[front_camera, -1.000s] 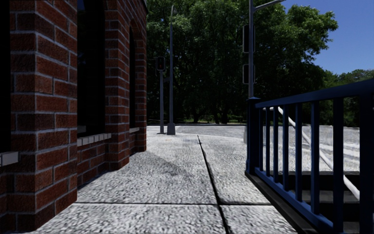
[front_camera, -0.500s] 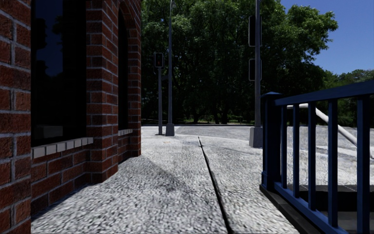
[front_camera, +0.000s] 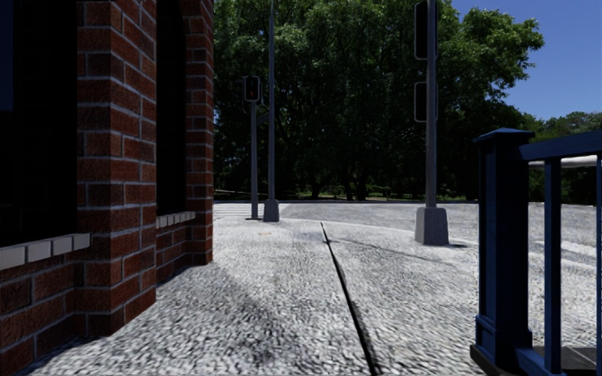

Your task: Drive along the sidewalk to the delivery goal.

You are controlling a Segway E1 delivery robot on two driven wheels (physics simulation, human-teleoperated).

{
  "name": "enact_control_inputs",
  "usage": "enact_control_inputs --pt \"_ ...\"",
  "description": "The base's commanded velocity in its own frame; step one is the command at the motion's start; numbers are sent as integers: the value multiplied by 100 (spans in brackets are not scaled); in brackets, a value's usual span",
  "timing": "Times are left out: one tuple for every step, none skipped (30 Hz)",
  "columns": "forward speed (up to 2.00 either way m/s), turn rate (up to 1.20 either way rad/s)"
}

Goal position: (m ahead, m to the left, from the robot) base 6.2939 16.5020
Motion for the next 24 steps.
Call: enact_control_inputs --pt "129 0" --pt "129 0" --pt "138 0" --pt "200 0" --pt "200 0" --pt "200 0" --pt "200 0" --pt "200 0" --pt "200 0" --pt "200 0" --pt "193 0" --pt "193 0" --pt "200 0" --pt "200 0" --pt "200 0" --pt "200 0" --pt "200 0" --pt "200 0" --pt "200 0" --pt "200 0" --pt "200 0" --pt "200 0" --pt "200 0" --pt "200 0"
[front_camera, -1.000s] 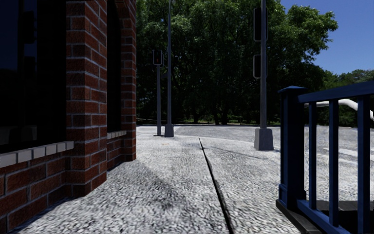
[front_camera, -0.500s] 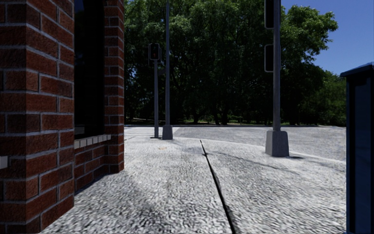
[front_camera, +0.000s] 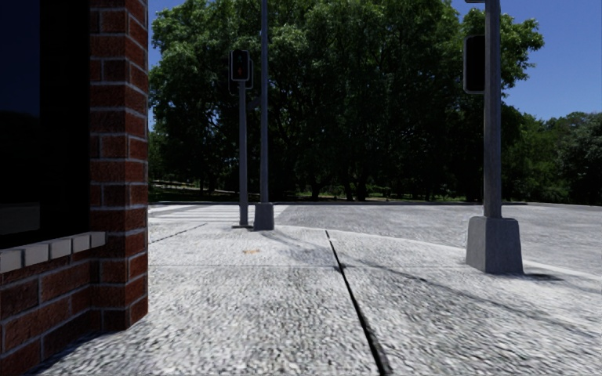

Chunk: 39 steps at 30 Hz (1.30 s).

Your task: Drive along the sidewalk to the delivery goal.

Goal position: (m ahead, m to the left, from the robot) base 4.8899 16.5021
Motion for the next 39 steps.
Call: enact_control_inputs --pt "200 0" --pt "200 0" --pt "200 0" --pt "200 0" --pt "200 0" --pt "200 0" --pt "200 0" --pt "200 0" --pt "200 0" --pt "200 0" --pt "200 0" --pt "200 0" --pt "198 0" --pt "194 0" --pt "181 0" --pt "181 0" --pt "164 0" --pt "151 4" --pt "133 15" --pt "133 15" --pt "119 28" --pt "113 43" --pt "113 43" --pt "111 53" --pt "111 56" --pt "110 60" --pt "110 60" --pt "110 70" --pt "110 74" --pt "110 74" --pt "110 76" --pt "110 77" --pt "110 77" --pt "110 77" --pt "112 77" --pt "121 77" --pt "139 77" --pt "139 77" --pt "169 71"
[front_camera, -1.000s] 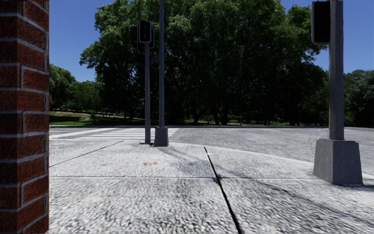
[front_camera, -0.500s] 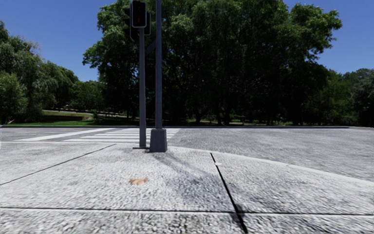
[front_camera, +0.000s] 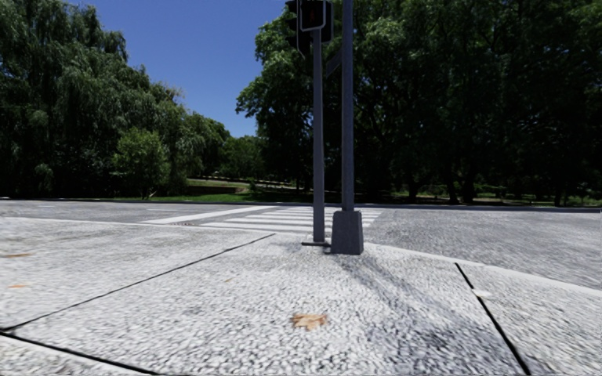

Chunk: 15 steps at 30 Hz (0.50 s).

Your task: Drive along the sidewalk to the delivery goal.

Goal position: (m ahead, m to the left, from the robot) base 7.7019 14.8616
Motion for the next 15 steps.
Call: enact_control_inputs --pt "200 69" --pt "200 68" --pt "200 68" --pt "200 68" --pt "200 68" --pt "200 68" --pt "200 68" --pt "200 68" --pt "200 68" --pt "200 68" --pt "200 68" --pt "200 68" --pt "200 68" --pt "200 68" --pt "200 68"
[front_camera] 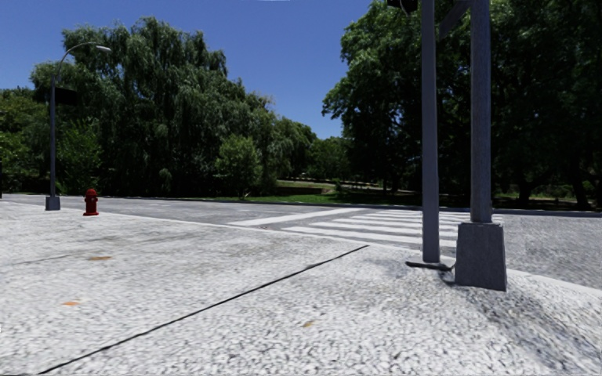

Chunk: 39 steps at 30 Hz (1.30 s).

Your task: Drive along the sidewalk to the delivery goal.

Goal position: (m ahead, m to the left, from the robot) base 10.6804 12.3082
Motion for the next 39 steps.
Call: enact_control_inputs --pt "200 68" --pt "200 68" --pt "200 68" --pt "200 68" --pt "200 68" --pt "200 68" --pt "200 68" --pt "200 68" --pt "200 68" --pt "200 68" --pt "200 68" --pt "200 68" --pt "200 68" --pt "200 68" --pt "200 68" --pt "200 68" --pt "200 68" --pt "200 68" --pt "200 68" --pt "200 68" --pt "200 68" --pt "200 65" --pt "200 65" --pt "200 63" --pt "200 61" --pt "200 61" --pt "200 61" --pt "200 61" --pt "200 61" --pt "200 61" --pt "196 61" --pt "181 61" --pt "139 60" --pt "139 60" --pt "106 58" --pt "91 50" --pt "91 50" --pt "87 42" --pt "91 39"
